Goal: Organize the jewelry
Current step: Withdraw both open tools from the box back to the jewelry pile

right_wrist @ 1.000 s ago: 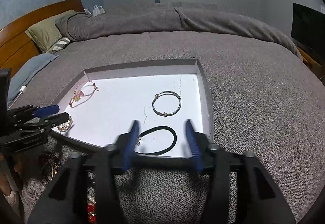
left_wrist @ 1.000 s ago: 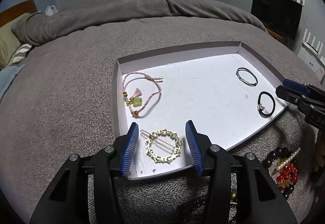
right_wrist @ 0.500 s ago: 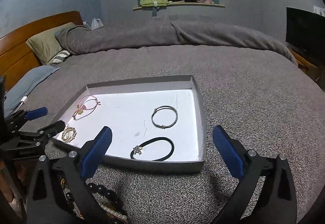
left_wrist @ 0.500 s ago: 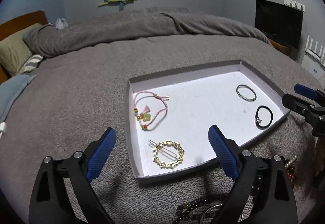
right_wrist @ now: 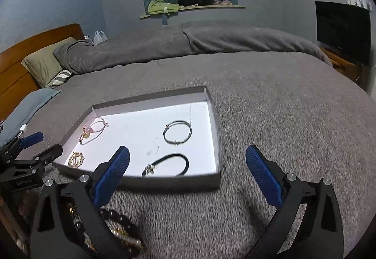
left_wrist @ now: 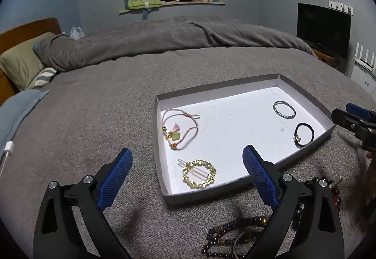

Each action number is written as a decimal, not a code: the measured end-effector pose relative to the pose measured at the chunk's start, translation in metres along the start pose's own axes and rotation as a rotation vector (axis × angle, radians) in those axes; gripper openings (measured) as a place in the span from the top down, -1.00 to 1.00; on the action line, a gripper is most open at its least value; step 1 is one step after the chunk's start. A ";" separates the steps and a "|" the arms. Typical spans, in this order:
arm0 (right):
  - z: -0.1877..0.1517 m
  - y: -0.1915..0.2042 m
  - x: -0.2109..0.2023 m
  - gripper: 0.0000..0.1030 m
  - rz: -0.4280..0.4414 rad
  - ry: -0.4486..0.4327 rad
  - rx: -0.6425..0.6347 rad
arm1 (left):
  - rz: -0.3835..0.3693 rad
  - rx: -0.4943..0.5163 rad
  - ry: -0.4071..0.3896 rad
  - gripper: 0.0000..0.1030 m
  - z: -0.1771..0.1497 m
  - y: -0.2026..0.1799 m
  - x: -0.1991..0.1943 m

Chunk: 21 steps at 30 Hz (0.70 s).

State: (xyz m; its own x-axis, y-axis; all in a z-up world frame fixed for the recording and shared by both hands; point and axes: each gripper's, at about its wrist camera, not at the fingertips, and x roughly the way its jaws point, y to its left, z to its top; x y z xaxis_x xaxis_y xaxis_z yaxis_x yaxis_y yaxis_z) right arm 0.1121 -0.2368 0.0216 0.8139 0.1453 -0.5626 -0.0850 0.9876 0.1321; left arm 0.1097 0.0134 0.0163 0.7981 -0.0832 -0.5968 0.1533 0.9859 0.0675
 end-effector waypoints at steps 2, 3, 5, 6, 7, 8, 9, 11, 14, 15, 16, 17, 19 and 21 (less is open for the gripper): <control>-0.002 0.002 -0.002 -0.90 -0.009 -0.005 -0.009 | 0.001 -0.003 -0.007 -0.83 -0.001 0.001 -0.003; -0.003 0.002 -0.003 -0.90 -0.012 -0.008 -0.008 | 0.004 -0.005 -0.012 -0.83 -0.001 0.001 -0.004; -0.004 0.003 -0.006 -0.90 -0.009 -0.007 0.001 | 0.005 -0.008 -0.019 -0.83 -0.002 0.002 -0.008; -0.006 0.003 -0.008 -0.90 -0.009 -0.011 0.004 | 0.004 -0.011 -0.022 -0.83 -0.003 0.003 -0.009; -0.007 0.003 -0.011 -0.90 -0.013 -0.017 0.005 | 0.004 -0.013 -0.025 -0.83 -0.004 0.004 -0.011; -0.008 0.003 -0.014 -0.90 -0.020 -0.027 0.007 | 0.004 -0.016 -0.026 -0.84 -0.005 0.004 -0.012; -0.009 0.003 -0.016 -0.90 -0.024 -0.035 0.011 | 0.004 -0.019 -0.027 -0.84 -0.006 0.005 -0.014; -0.010 0.002 -0.019 -0.90 -0.031 -0.043 0.014 | 0.006 -0.020 -0.029 -0.84 -0.007 0.006 -0.016; -0.013 0.002 -0.024 -0.90 -0.035 -0.049 0.015 | 0.016 -0.022 -0.026 -0.84 -0.010 0.008 -0.018; -0.014 0.003 -0.025 -0.90 -0.037 -0.050 0.012 | 0.015 -0.025 -0.026 -0.84 -0.012 0.009 -0.019; -0.015 0.003 -0.026 -0.90 -0.038 -0.050 0.008 | 0.013 -0.027 -0.024 -0.84 -0.013 0.009 -0.021; -0.016 0.004 -0.026 -0.90 -0.040 -0.050 0.004 | 0.013 -0.028 -0.024 -0.84 -0.014 0.010 -0.022; -0.017 0.006 -0.027 -0.90 -0.040 -0.052 -0.005 | 0.012 -0.025 -0.030 -0.84 -0.016 0.010 -0.026; -0.018 0.008 -0.029 -0.89 -0.039 -0.058 -0.012 | 0.010 -0.023 -0.034 -0.84 -0.018 0.010 -0.029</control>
State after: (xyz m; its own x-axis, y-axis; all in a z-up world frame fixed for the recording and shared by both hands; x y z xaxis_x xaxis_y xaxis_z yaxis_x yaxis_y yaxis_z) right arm 0.0772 -0.2317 0.0238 0.8487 0.1034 -0.5187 -0.0591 0.9931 0.1014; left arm 0.0774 0.0280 0.0197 0.8188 -0.0777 -0.5688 0.1319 0.9898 0.0546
